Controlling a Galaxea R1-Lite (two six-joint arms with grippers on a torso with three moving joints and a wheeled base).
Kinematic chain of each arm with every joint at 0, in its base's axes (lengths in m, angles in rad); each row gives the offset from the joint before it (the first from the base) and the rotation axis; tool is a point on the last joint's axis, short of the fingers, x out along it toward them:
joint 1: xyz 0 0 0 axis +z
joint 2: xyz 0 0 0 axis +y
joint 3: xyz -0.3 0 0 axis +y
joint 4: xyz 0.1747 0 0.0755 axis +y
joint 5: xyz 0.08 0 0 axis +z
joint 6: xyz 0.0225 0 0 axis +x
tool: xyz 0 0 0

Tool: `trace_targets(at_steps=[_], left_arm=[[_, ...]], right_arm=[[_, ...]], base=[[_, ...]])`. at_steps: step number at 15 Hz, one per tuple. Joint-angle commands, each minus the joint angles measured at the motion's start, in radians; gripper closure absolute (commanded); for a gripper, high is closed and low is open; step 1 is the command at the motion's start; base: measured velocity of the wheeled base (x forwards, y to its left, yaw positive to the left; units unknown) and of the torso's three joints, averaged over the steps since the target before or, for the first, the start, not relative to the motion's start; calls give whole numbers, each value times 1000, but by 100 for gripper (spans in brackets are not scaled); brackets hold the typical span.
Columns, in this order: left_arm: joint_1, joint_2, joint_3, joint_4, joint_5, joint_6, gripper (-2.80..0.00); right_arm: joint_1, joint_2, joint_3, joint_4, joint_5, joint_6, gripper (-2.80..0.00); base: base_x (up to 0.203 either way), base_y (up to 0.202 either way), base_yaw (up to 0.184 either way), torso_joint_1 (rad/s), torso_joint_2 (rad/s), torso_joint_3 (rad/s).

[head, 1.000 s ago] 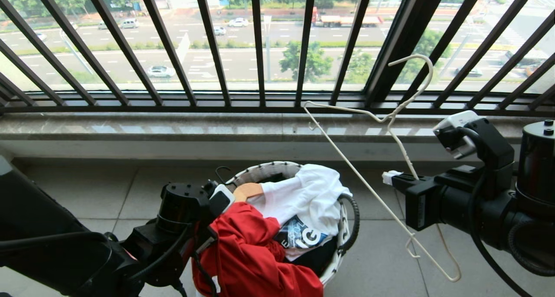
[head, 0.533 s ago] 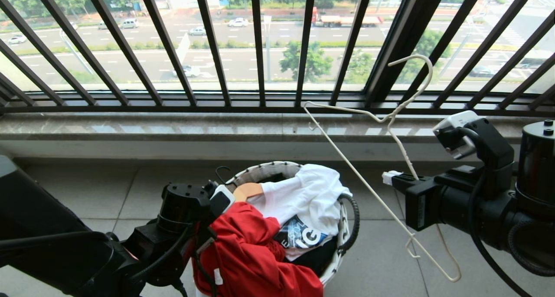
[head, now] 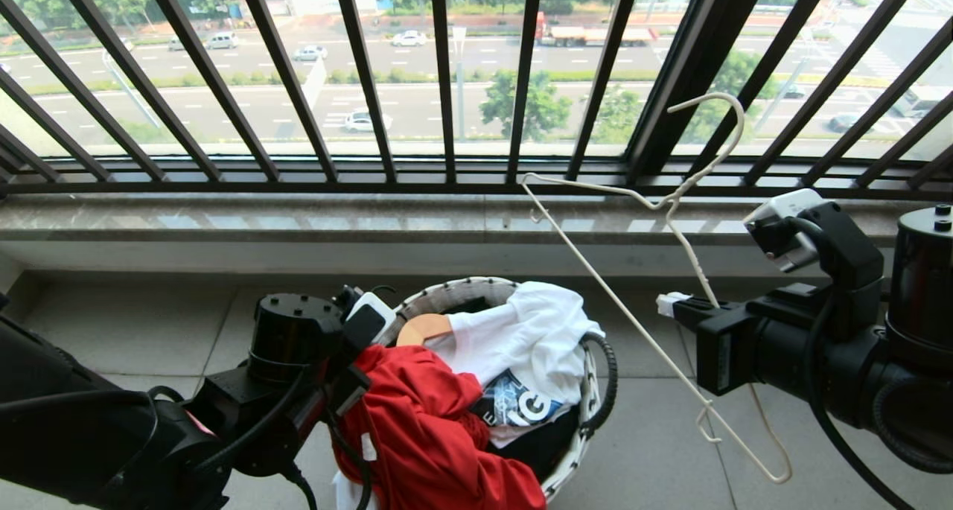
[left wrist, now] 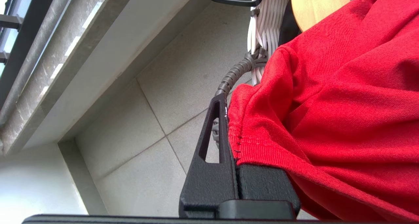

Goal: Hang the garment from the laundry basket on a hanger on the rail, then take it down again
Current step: Pick up clothes from the basket

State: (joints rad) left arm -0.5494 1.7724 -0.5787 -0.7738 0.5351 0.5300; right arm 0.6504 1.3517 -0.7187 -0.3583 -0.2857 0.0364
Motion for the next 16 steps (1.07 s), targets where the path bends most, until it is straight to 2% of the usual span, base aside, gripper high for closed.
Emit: trace_targets(at_steps=[1, 2, 4, 6, 8, 9, 12, 13, 14, 16], left_arm=[[-1, -119, -5, 47, -34, 0, 0], [-1, -159, -17, 119, -61, -11, 0], [-1, -225, -70, 286, -160, -108, 0], [-1, -286, -130, 416, -299, -230, 0], [1, -330, -152, 462, -456, -307, 0], [2, -337, -162, 466, -486, -350, 0], [21, -332, -216, 466, -492, -416, 0], [26, -332, -237, 467, -491, -457, 0], [31, -332, -245, 464, -488, -477, 0], [32, -336, -243, 463, -490, -479, 0]], right_arm=[[0, -1, -7, -2, -2, 0, 0], [0, 0, -8, -2, 0, 0, 0], [0, 3, -14, -1, 3, 3, 0], [-11, 10, -26, 2, 3, 5, 0], [-20, 17, -39, 2, 5, 39, 0], [-21, 17, -45, 4, 4, 48, 0], [-20, 17, -45, 4, 5, 53, 0], [-21, 17, -45, 4, 5, 53, 0], [-21, 17, -45, 4, 5, 53, 0], [-21, 18, -45, 4, 5, 53, 0]], base=[[0, 0, 0, 0, 0, 0], [0, 0, 0, 0, 0, 0], [0, 0, 0, 0, 0, 0], [0, 0, 0, 0, 0, 0], [0, 0, 0, 0, 0, 0], [0, 0, 0, 0, 0, 0], [0, 0, 0, 0, 0, 0], [0, 0, 0, 0, 0, 0], [0, 0, 0, 0, 0, 0], [0, 0, 0, 0, 0, 0]])
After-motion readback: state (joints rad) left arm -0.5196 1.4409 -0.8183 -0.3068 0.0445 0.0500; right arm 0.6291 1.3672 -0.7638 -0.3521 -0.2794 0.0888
